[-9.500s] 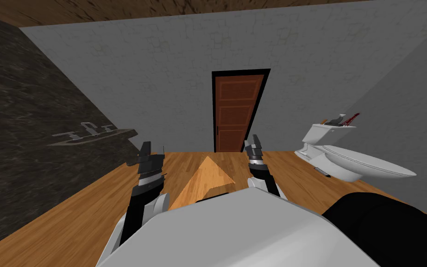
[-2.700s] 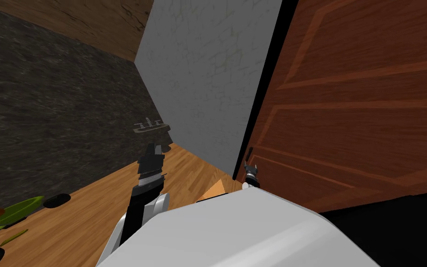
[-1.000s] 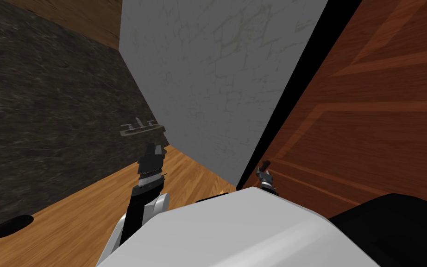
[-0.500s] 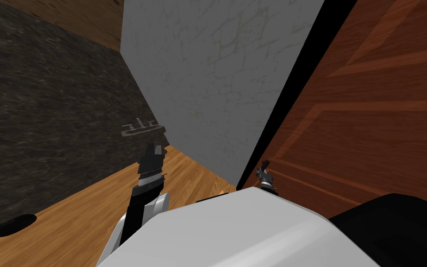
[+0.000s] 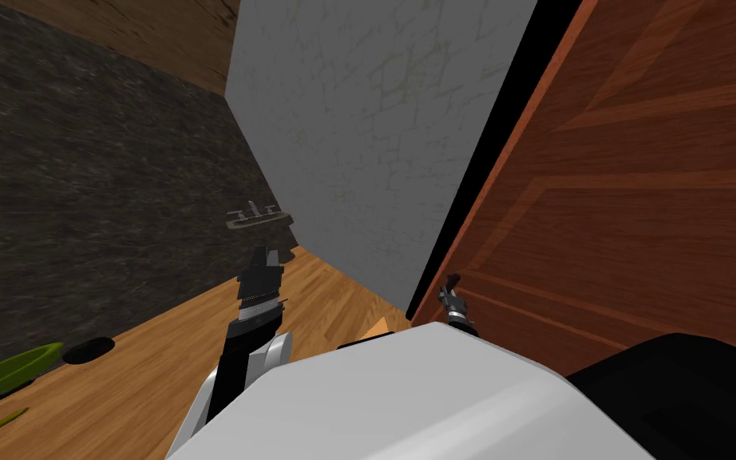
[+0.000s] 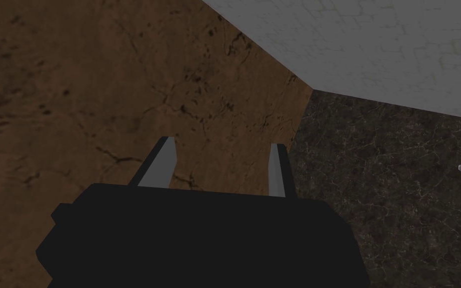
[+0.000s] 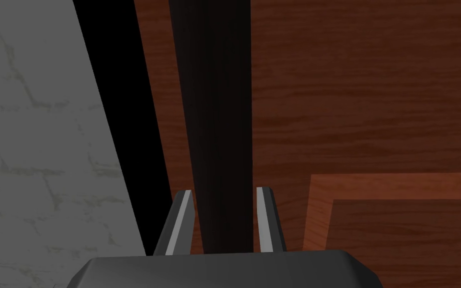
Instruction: Pull the door open
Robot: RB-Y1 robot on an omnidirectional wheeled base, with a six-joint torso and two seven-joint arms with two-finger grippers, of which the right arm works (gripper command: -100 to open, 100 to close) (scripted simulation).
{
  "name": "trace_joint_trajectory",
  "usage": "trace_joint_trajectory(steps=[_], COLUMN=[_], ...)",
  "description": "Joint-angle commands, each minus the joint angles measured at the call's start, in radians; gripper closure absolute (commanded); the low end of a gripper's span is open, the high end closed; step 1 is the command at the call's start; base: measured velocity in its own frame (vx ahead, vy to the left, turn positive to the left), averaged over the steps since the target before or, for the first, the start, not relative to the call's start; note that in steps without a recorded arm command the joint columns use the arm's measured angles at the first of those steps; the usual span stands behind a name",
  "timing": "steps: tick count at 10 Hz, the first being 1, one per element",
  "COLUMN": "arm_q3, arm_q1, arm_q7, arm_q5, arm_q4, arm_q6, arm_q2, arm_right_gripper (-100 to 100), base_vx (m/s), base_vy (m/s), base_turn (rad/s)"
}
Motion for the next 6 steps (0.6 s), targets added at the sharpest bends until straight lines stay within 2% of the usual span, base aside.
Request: trace_joint_trajectory(steps=[1,4,6], arm_q3=[0.018,0.05,0.051], arm_q1=[0.009,0.017,0.014], arm_q7=[-0.012,-0.032,-0.034], arm_q5=[0.01,0.029,0.03], arm_q4=[-0.01,-0.031,-0.028], arm_q6=[0.0,0.002,0.001], arm_q2=[-0.008,-0.024,-0.024], arm_right_gripper=[100,100,100], base_vx=[-0.194,-0.182,-0.141], base_vy=[0.016,0.05,0.024], base_turn=[0.053,0.041,0.031])
